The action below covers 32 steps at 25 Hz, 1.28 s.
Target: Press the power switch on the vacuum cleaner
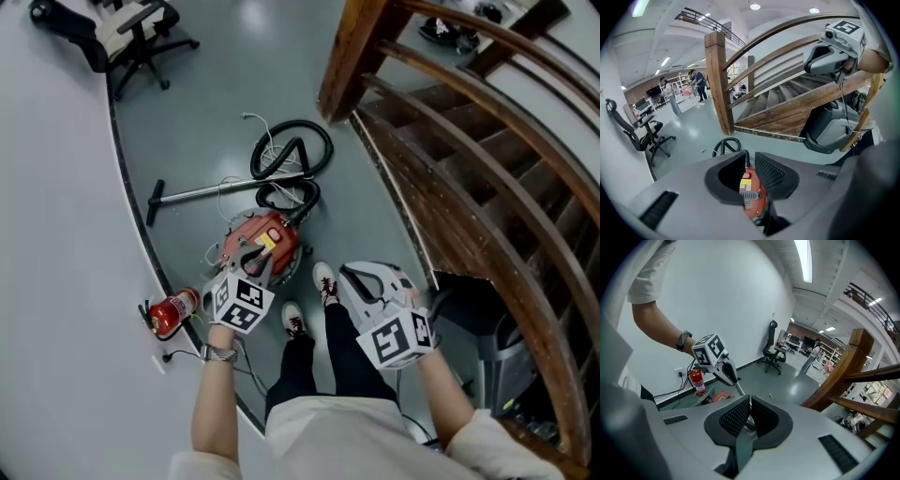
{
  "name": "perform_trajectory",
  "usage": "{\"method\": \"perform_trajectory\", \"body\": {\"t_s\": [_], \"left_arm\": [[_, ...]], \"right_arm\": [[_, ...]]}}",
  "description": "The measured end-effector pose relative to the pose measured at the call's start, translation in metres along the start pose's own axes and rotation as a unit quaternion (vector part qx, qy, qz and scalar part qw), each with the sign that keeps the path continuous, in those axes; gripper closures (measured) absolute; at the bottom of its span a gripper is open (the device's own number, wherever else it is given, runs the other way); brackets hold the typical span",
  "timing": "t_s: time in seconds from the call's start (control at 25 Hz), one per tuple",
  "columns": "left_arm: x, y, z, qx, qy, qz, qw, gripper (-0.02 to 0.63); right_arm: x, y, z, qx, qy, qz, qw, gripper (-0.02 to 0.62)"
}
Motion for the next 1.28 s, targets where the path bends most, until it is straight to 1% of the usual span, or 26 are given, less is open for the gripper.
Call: {"method": "perform_trajectory", "body": {"t_s": [0.2, 0.44, 0.68, 1.0, 1.16, 1.28], "left_arm": [[0.016, 0.024, -0.011, -0.006, -0.02, -0.004, 0.9998, 0.531], [0.037, 0.055, -0.013, -0.001, -0.039, -0.022, 0.999, 0.526], [0.054, 0.08, -0.015, 0.003, -0.058, -0.036, 0.9977, 0.52], [0.073, 0.108, -0.018, 0.004, -0.08, -0.05, 0.9955, 0.518], [0.083, 0.125, -0.022, 0.007, -0.075, -0.05, 0.9959, 0.499], [0.088, 0.136, -0.025, 0.009, -0.072, -0.058, 0.9957, 0.494]], "right_arm": [[0.019, 0.019, 0.004, -0.016, 0.003, -0.015, 1.0, 0.565], [0.046, 0.045, 0.01, -0.032, 0.01, -0.031, 0.999, 0.565], [0.071, 0.072, 0.012, -0.05, 0.028, -0.045, 0.997, 0.565], [0.093, 0.101, 0.02, -0.047, 0.049, -0.055, 0.996, 0.565], [0.104, 0.114, 0.026, -0.043, 0.071, -0.057, 0.995, 0.565], [0.109, 0.122, 0.03, -0.044, 0.073, -0.061, 0.994, 0.565]]}}
Point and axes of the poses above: the fingertips, and each gripper's own axes: y forward along the fingers, z to its right, x out of its underside, the point moved 7 cm from there along -y, backward along the fingers, and after that the axes turned 4 degrees about z, right-handed, at the moved point
